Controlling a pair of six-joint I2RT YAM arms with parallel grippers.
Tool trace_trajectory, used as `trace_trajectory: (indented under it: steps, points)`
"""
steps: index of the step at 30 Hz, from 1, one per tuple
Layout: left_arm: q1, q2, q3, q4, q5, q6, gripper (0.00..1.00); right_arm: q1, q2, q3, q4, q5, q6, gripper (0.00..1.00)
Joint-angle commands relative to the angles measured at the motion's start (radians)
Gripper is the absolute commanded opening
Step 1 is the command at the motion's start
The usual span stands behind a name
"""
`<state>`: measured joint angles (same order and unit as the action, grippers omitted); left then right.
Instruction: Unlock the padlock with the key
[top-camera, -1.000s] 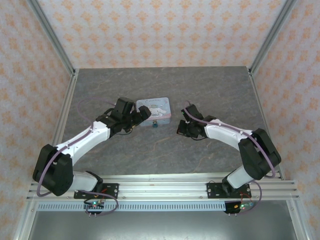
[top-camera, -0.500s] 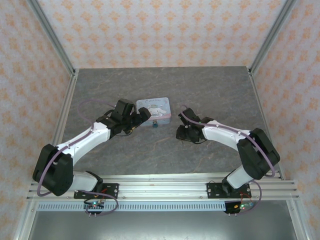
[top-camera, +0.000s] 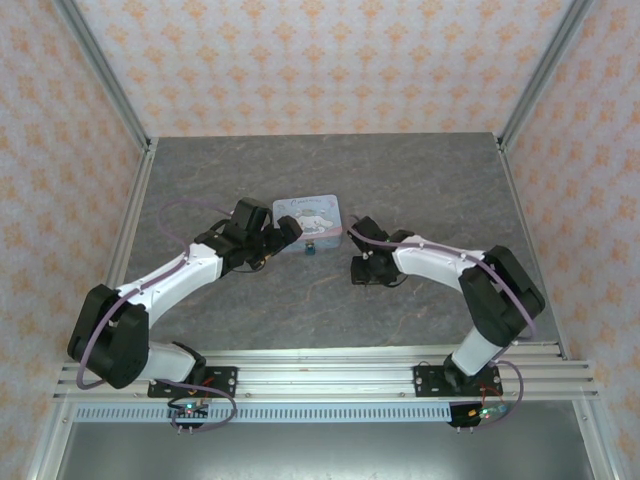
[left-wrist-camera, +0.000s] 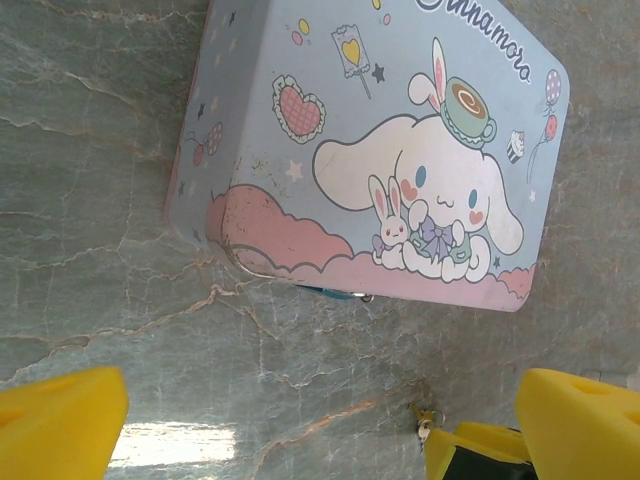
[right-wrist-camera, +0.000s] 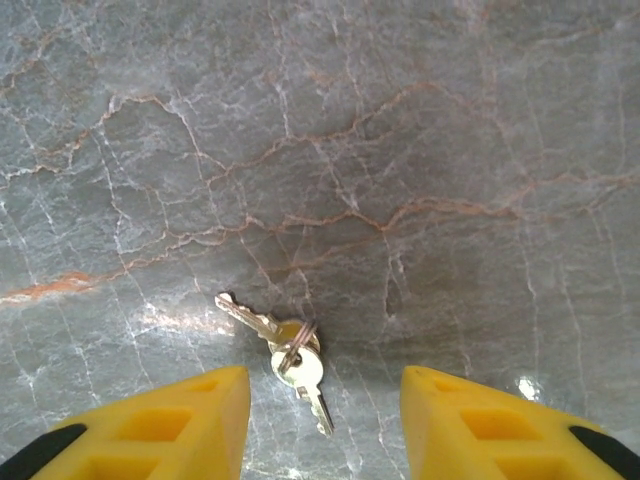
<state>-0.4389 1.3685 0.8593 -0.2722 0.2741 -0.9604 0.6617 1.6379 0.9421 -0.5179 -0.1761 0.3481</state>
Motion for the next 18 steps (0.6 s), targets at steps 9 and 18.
trace_trajectory:
  steps: [9, 18]
  points:
    - [-0.009, 0.001, -0.003, -0.007, -0.016, 0.009, 1.0, 0.019, 0.086, 0.072, -0.062, 0.043, -0.086, 0.37]
    - [-0.009, 0.006, -0.003, -0.004, -0.018, 0.009, 1.0, 0.037, 0.115, 0.082, -0.088, 0.088, -0.103, 0.34]
